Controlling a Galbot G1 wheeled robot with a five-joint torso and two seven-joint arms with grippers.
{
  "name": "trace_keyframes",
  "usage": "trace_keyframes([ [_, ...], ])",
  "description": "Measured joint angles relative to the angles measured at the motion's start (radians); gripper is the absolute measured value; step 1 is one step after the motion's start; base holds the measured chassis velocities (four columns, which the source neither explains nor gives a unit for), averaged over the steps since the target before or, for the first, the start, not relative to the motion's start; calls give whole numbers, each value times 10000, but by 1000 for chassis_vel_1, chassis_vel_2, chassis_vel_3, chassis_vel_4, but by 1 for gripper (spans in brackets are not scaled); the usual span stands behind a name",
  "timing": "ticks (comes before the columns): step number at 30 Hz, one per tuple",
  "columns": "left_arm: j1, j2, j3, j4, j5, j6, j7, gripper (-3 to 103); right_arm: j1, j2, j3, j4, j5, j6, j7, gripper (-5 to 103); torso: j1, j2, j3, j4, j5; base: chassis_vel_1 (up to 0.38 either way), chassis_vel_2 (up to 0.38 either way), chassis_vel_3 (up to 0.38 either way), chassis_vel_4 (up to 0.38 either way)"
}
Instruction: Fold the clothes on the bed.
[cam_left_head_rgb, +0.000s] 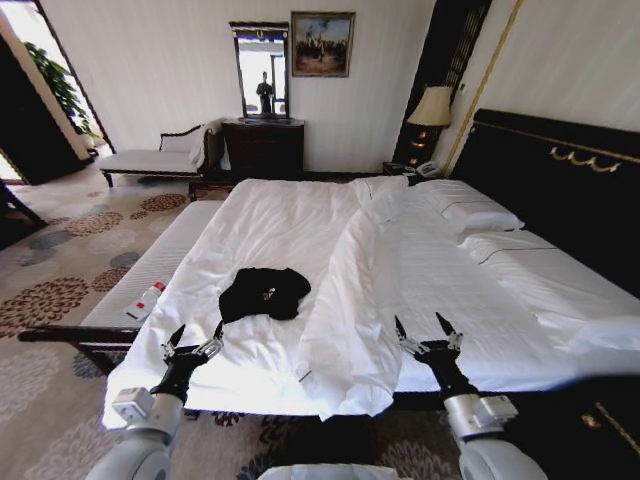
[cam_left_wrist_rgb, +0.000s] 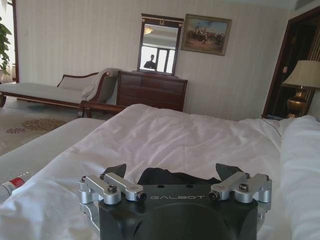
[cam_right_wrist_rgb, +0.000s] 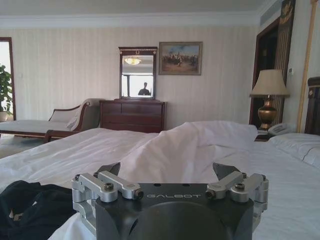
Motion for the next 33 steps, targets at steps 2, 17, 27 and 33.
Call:
trace_keyframes([
  [2, -3, -12, 6, 0, 0, 0, -1, 100, -45, 58, -298, 6, -82, -137, 88, 100, 5, -2, 1, 0, 3, -182, 93, 108, -112],
  [17, 34, -50, -101, 27, -43, 8, 5, 100, -302, 249, -1997, -418, -1272, -417, -140, 100, -14, 6, -5, 0, 0, 3, -3, -6, 7],
  [27, 156, -96, -219, -41, -115, 23, 22, 100, 411, 256, -1901, -1292, -2005, -550, 545, 100, -9, 3, -3, 0, 2, 0, 0, 0, 0],
  [33, 142, -41, -190, -44, -125, 34, 29, 100, 529, 262, -1973, -1386, -1981, -810, 591, 103, -9, 2, -4, 2, 1, 0, 0, 0, 0],
])
